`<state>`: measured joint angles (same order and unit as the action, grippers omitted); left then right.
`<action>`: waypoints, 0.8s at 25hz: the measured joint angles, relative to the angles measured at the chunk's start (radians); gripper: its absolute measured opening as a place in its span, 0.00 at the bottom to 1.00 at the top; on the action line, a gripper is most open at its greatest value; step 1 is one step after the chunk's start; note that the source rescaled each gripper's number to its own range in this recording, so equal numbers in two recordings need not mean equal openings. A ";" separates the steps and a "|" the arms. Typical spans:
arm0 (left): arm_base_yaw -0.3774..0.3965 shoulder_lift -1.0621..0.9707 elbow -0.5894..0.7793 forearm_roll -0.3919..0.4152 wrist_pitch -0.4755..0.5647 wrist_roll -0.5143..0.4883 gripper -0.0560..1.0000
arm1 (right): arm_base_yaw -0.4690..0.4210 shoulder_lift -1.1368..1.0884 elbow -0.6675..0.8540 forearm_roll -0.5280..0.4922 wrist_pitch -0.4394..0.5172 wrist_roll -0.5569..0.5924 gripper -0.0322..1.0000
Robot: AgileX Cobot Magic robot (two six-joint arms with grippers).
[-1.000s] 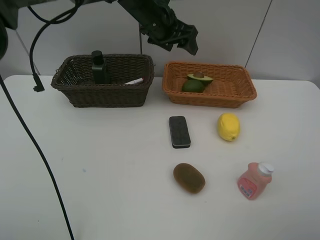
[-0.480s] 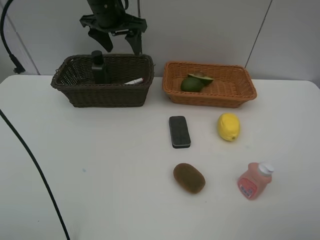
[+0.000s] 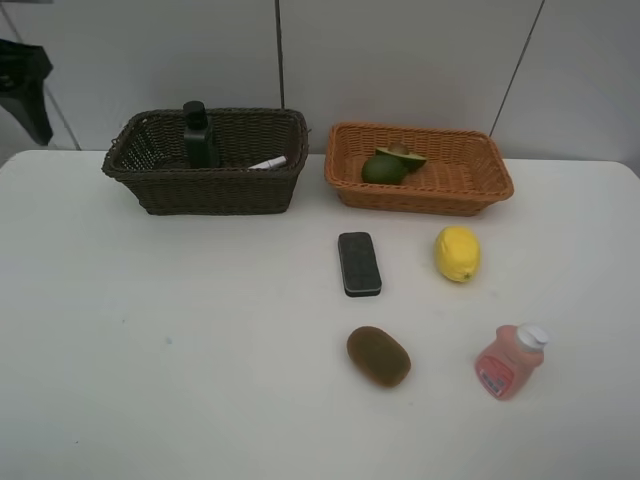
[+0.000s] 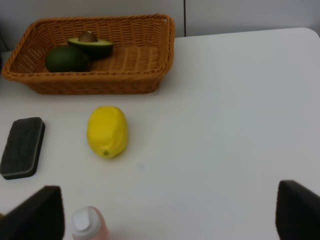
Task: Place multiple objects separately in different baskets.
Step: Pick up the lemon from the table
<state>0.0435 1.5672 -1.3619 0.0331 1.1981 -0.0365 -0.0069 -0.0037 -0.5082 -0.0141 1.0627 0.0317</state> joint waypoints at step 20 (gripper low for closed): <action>-0.009 -1.552 0.657 -0.089 0.006 0.108 1.00 | 0.000 0.000 0.000 0.000 0.000 0.000 1.00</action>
<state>0.0343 0.0150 -0.7046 -0.0562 1.2043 0.0718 -0.0069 -0.0037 -0.5082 -0.0141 1.0627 0.0317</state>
